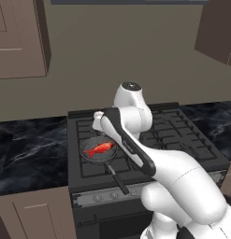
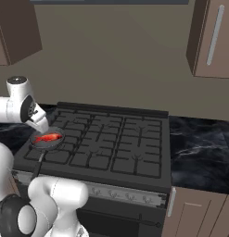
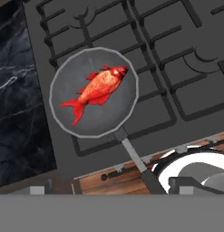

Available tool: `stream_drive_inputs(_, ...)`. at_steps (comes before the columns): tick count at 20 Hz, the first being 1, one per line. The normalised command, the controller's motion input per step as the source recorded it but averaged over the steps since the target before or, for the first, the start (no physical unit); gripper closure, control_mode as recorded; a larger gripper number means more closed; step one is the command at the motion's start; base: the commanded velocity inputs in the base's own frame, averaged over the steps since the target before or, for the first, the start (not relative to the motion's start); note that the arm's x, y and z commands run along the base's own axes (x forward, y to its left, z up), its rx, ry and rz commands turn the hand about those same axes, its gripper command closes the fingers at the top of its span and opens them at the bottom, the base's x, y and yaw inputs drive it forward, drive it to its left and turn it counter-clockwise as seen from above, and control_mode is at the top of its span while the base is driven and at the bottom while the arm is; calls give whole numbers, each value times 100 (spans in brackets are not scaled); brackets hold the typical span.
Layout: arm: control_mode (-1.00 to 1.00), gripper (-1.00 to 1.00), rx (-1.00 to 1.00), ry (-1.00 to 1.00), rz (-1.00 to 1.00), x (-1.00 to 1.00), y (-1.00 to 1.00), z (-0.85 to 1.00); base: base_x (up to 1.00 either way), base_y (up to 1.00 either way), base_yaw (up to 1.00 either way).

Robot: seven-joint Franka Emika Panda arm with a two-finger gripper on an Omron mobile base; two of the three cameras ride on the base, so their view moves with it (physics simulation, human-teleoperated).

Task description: Place the fish on the plate and place the potato on the same plate.

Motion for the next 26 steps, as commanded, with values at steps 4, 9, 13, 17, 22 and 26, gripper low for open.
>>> stream_drive_inputs(4, -100, -100, 0, 0, -20, 2, 9, -24, 0, 0, 0)
stream_drive_inputs(9, -100, -100, -3, 1, -13, 22, 9, -25, 0, 0, 0)
stream_drive_inputs(13, -100, -100, -5, 5, -6, 41, 5, -28, 0, 0, 0)
stream_drive_inputs(17, -100, -100, -1, 4, -2, 49, 0, -24, 0, 0, 0)
stream_drive_inputs(22, -100, -100, 0, 7, 0, 53, 0, -28, 0, 0, 0)
stream_drive_inputs(26, -100, -100, 0, 10, 0, 45, 2, -31, 0, 0, 0)
